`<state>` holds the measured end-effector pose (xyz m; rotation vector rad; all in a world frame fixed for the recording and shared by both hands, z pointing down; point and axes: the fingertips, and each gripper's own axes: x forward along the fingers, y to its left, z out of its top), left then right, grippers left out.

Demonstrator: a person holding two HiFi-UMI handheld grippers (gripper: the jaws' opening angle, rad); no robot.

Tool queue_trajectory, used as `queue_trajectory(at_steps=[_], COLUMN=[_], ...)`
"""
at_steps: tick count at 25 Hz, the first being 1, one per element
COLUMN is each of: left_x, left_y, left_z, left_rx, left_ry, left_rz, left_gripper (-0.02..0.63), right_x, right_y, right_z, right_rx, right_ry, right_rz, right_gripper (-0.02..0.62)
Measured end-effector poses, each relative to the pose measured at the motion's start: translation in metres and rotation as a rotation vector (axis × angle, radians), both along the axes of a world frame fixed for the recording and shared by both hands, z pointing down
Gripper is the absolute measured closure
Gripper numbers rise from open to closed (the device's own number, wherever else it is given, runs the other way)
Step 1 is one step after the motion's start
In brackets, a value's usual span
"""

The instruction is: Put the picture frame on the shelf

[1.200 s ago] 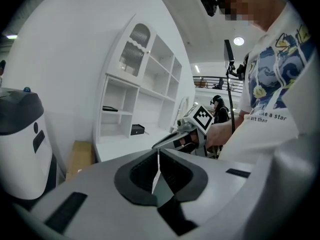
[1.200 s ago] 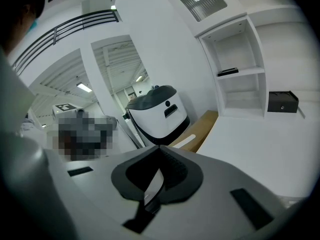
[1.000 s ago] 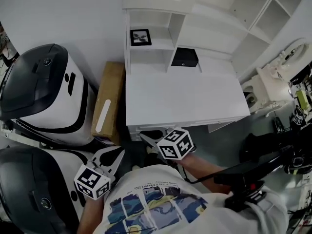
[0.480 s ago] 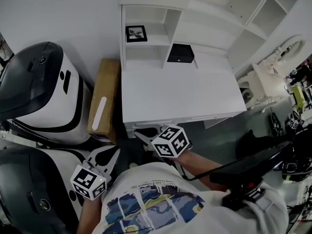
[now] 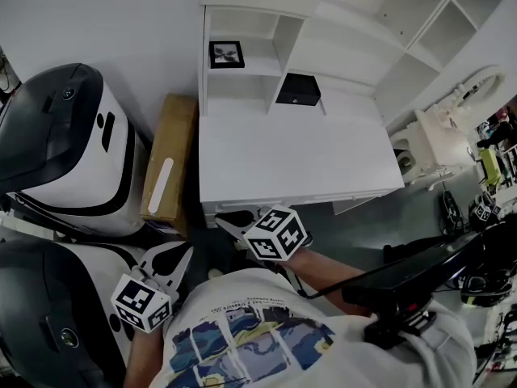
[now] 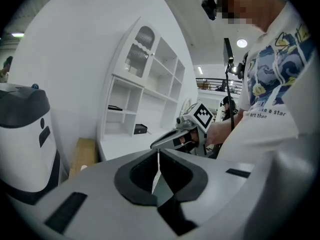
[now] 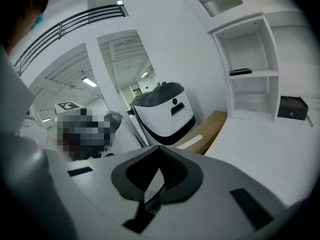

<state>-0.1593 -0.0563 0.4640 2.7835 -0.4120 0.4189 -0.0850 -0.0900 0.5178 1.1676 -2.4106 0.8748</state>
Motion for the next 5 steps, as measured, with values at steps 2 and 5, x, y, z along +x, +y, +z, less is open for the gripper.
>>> queue_trajectory(at_steps=[2,5], left_x=[-0.0001,0.0012], left_y=[-0.0009,-0.0024], left_z=[0.0019,0.0038], left_rx=[-0.002,-0.002], left_ry=[-0.002,-0.006], left_rz=[-0.004,-0.006], left_gripper=[0.584,0.584], right_x=[-0.0004,0.0003], right_y=[-0.0015,-0.0035], right_z=[0.0013,0.0032], right_rx=[0.000,0.002], right_ry=[0.000,0.001], right_rz=[-0.006,-0.014], right_gripper=[0.571,0.571])
